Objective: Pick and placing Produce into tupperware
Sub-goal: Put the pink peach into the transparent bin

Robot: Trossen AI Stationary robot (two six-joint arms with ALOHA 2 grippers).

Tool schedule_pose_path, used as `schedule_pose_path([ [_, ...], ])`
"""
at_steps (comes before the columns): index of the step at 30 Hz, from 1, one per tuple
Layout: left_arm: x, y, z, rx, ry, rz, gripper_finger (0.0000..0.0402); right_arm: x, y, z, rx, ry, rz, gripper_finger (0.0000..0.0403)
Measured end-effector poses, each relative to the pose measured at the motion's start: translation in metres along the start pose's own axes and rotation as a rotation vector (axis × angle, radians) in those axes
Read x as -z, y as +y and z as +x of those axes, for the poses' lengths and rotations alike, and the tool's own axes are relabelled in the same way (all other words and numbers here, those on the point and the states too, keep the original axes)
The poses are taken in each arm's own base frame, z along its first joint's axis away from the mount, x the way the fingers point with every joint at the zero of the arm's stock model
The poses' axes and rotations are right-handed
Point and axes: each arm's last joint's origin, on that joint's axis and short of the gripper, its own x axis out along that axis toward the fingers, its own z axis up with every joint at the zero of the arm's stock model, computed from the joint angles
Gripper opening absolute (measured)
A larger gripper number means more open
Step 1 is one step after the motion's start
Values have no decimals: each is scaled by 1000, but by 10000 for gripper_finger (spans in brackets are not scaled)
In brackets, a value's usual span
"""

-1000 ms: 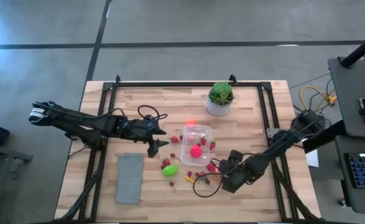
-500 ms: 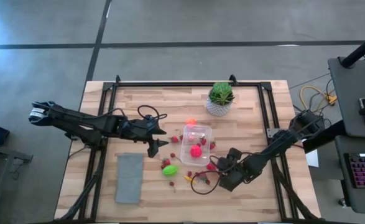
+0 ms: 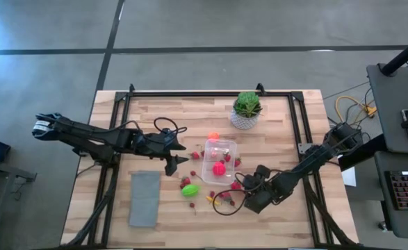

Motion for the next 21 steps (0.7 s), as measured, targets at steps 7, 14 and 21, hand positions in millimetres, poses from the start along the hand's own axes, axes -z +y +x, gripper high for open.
schedule_pose_path([
  [7,0,0,0,0,0,1,223,-5,-4,-17,-53,2,79,254],
  [14,0,0,0,0,0,1,223,-20,-22,-57,-68,-116,165,236],
  [21,0,0,0,0,0,1,223,-63,-49,-86,-73,-272,196,251],
])
